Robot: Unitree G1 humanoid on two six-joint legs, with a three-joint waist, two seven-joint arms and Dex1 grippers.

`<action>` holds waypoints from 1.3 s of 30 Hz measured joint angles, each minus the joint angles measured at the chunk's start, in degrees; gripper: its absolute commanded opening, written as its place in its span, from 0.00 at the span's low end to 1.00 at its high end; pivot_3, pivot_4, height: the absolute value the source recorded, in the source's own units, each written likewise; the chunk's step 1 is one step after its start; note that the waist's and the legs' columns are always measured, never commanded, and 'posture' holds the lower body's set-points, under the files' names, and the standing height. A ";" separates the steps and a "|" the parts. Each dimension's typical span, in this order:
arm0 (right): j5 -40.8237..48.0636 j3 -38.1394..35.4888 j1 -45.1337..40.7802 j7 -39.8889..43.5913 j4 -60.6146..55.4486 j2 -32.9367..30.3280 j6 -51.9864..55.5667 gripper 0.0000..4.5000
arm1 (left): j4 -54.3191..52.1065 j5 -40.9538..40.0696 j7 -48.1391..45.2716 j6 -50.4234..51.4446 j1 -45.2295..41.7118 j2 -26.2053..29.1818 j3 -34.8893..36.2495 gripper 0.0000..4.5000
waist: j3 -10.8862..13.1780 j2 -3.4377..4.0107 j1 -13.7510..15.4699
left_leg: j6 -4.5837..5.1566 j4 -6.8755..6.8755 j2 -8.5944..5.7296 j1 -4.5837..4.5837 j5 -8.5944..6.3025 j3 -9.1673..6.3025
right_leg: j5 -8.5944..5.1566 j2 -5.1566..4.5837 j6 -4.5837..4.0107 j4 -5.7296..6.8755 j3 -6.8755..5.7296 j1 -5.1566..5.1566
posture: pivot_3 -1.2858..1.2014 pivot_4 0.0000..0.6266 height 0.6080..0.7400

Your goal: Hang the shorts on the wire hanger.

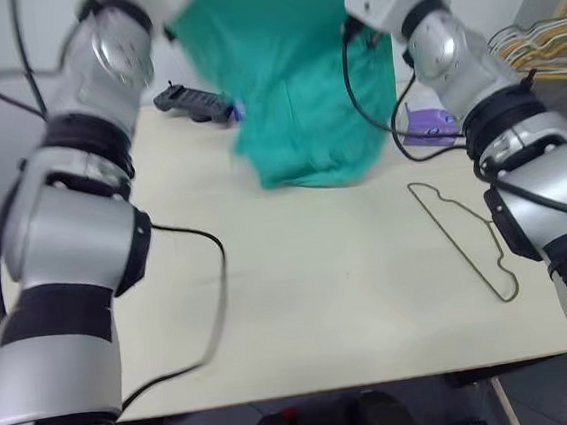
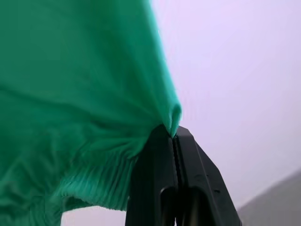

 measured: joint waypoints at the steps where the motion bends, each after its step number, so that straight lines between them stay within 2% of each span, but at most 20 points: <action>1: -0.43 -0.10 0.10 -0.12 0.39 0.34 -1.12 0.00 | -0.02 0.53 0.53 -1.38 -0.49 1.03 0.59 0.01 | 0.00 0.00 -0.04 | 0.04 -0.69 0.00 0.51 -0.34 -0.03 | -0.06 -0.02 -0.05 -0.11 -0.08 0.09 | 0.57 0.00 1.00; 4: -0.89 -1.47 4.49 3.98 1.76 2.87 -3.92 0.00 | 0.16 0.30 -6.25 -4.43 3.16 1.51 2.96 0.01 | -0.12 0.24 -0.19 | -0.03 -0.68 0.00 0.62 -0.46 0.14 | -0.23 -0.06 -0.20 -0.91 -0.12 0.48 | 0.57 0.00 1.00; 7: 0.70 -3.37 12.67 18.96 2.90 7.23 -5.55 0.00 | 0.45 -1.90 -18.87 -8.55 16.86 1.26 5.53 0.01 | -0.06 0.45 -0.35 | -0.04 -0.39 -0.07 1.10 -0.46 0.30 | -0.08 -0.07 -0.41 -0.66 -0.08 0.99 | 0.57 0.00 1.00; 11: 2.03 -4.81 19.29 30.33 2.61 7.87 -7.45 0.00 | -1.54 -6.74 -33.85 -12.62 35.40 3.13 9.58 0.01 | 0.04 0.48 -0.31 | 0.02 -0.25 -0.08 1.44 0.16 0.25 | 0.75 0.04 -0.51 -0.46 -0.17 1.29 | 0.56 0.03 1.00; 14: 3.32 -6.30 25.31 36.92 -0.61 6.01 -9.97 0.00 | -12.15 -14.77 -47.89 -13.32 53.83 6.66 14.16 0.01 | 0.03 0.50 -0.20 | 0.19 -0.46 0.05 2.44 0.08 0.06 | 0.77 0.10 -0.56 -0.55 -0.20 2.23 | 0.55 0.04 1.00; 16: 4.27 -6.35 30.18 40.13 -3.46 5.99 -11.44 0.00 | -21.43 -19.22 -55.36 -10.52 64.04 8.07 15.47 0.01 | 0.03 0.52 -0.14 | 0.19 -0.50 0.11 2.58 0.07 -0.06 | 0.74 0.13 -0.61 -0.57 -0.29 2.40 | 0.55 0.04 1.00; 21: 6.36 -6.43 43.21 46.72 -16.56 4.23 -11.24 0.00 | -42.33 -26.12 -62.72 0.69 81.25 12.87 19.26 0.01 | 0.00 0.49 1.12 | 0.19 -0.43 0.09 2.57 0.07 -0.23 | 0.74 0.12 -0.61 -0.70 -0.39 2.55 | 0.56 0.04 1.00; 26: 9.06 -6.46 60.95 52.75 -39.02 1.28 -3.02 0.00 | -51.96 -27.75 -68.31 8.50 85.60 17.92 20.76 0.01 | -0.02 0.52 2.58 | 0.20 -0.46 0.05 2.90 0.06 -0.25 | 0.74 0.12 -0.60 -0.81 -0.42 2.93 | 0.56 0.04 1.00; 32: 9.55 -6.25 74.54 57.25 -61.85 -3.13 8.00 0.00 | -63.20 -28.81 -75.40 12.88 89.42 18.95 20.25 0.01 | 0.00 0.57 3.37 | 0.33 -0.49 0.06 3.51 -0.12 -0.24 | 0.48 0.13 -0.51 -0.92 -0.43 3.62 | 0.55 0.05 1.00; 35: 10.24 -6.44 80.13 58.55 -71.51 -5.54 13.07 0.00 | -68.82 -29.55 -77.47 15.41 90.78 18.54 19.24 0.01 | 0.00 0.57 3.54 | 0.33 -0.48 0.08 3.53 -0.12 -0.25 | 0.47 0.14 -0.51 -0.91 -0.45 3.64 | 0.55 0.05 1.00; 39: 10.97 -7.23 83.66 58.50 -78.20 -6.37 18.62 0.00 | -72.16 -30.05 -79.02 17.41 91.85 18.20 18.34 0.01 | 0.02 0.58 3.44 | 0.34 -0.49 0.10 3.57 -0.12 -0.20 | 0.45 0.18 -0.51 -0.91 -0.42 3.66 | 0.54 0.06 1.00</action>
